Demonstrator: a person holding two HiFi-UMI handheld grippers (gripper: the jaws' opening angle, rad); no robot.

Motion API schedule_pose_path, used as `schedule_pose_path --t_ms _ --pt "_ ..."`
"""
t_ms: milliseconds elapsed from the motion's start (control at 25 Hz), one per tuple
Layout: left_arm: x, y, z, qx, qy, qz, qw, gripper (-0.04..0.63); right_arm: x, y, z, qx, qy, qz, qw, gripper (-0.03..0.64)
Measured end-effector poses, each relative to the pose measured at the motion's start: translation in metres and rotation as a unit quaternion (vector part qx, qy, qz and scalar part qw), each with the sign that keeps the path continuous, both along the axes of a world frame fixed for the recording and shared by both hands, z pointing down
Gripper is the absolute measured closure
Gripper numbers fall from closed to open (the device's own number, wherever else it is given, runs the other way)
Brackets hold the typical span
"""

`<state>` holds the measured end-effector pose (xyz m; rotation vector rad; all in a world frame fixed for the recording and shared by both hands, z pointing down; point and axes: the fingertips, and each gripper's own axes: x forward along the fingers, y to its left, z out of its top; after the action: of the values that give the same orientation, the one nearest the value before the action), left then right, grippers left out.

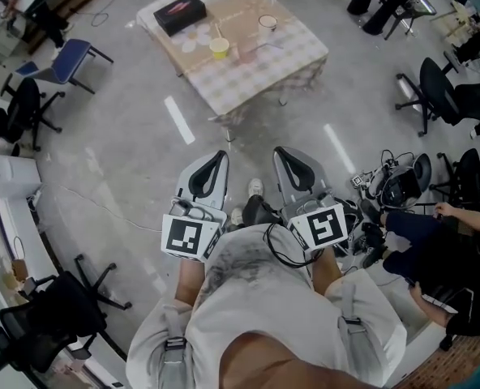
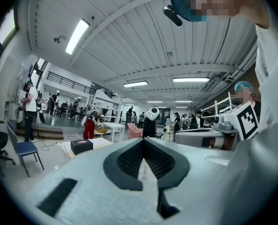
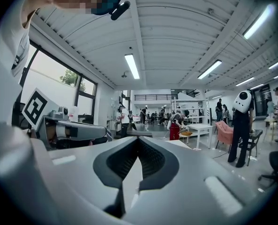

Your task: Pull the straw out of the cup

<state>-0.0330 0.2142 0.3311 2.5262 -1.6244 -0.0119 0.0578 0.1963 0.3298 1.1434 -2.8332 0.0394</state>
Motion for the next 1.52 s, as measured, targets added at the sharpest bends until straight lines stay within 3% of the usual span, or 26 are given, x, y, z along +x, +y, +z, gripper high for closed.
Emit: schedule_pose_path --t_ms 520,880,1520 --pt "0.022 -0.084 -0.011 0.007 -0.012 -0.035 0.9993 0.591 0.019 -0.089 -0.009 0.006 -0.006 -0.039 0.999 0.608" --pt "0.034 -0.114 -0.011 0.002 -0.015 -0.064 0.9978 0.591 0.032 -0.123 -0.010 0.002 -0.010 -0.067 0.998 0.607" --pt "0.038 -0.160 -0.004 -0.003 -0.020 -0.057 0.9982 0.591 0.036 -0.166 0.002 -0.012 -0.012 -0.058 0.998 0.607"
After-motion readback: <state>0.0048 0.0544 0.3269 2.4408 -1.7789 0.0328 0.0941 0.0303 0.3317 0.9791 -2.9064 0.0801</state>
